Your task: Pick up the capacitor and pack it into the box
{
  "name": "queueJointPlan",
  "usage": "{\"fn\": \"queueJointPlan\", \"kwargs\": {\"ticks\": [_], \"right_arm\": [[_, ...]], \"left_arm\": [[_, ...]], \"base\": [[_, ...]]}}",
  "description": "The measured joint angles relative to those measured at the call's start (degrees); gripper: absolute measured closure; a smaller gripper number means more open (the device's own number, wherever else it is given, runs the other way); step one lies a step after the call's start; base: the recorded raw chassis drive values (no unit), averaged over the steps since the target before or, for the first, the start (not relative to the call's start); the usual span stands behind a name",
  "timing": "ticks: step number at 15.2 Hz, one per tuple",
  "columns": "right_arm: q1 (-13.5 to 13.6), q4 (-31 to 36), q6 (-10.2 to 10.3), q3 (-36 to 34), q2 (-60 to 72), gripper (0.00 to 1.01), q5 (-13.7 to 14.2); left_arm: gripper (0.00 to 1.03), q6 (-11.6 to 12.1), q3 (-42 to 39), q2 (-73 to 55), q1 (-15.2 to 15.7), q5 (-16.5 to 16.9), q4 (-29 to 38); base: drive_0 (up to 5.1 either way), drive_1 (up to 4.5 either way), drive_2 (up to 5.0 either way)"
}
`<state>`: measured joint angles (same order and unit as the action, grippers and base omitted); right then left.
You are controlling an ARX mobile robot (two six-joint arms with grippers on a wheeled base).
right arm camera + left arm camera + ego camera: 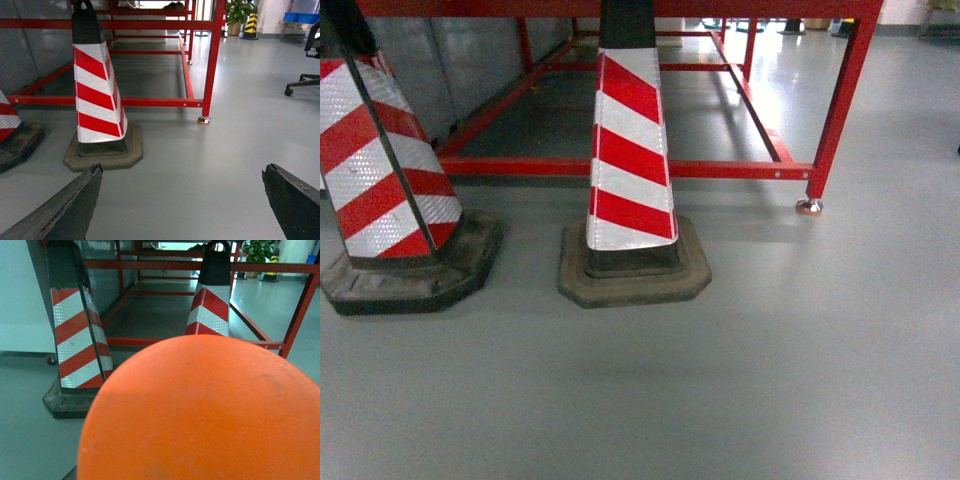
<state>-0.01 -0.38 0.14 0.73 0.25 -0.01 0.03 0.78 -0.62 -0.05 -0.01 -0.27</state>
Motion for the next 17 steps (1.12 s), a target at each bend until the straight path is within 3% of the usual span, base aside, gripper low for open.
{"fn": "queueJointPlan", "kwargs": {"ticks": [17], "right_arm": [[0.0,0.0,0.0,0.0,0.0,0.03,0.0]], "left_arm": [[0.60,0.0,0.0,0.0,0.0,0.0,-0.2]], "base": [[0.0,3.76,-3.8]]}}
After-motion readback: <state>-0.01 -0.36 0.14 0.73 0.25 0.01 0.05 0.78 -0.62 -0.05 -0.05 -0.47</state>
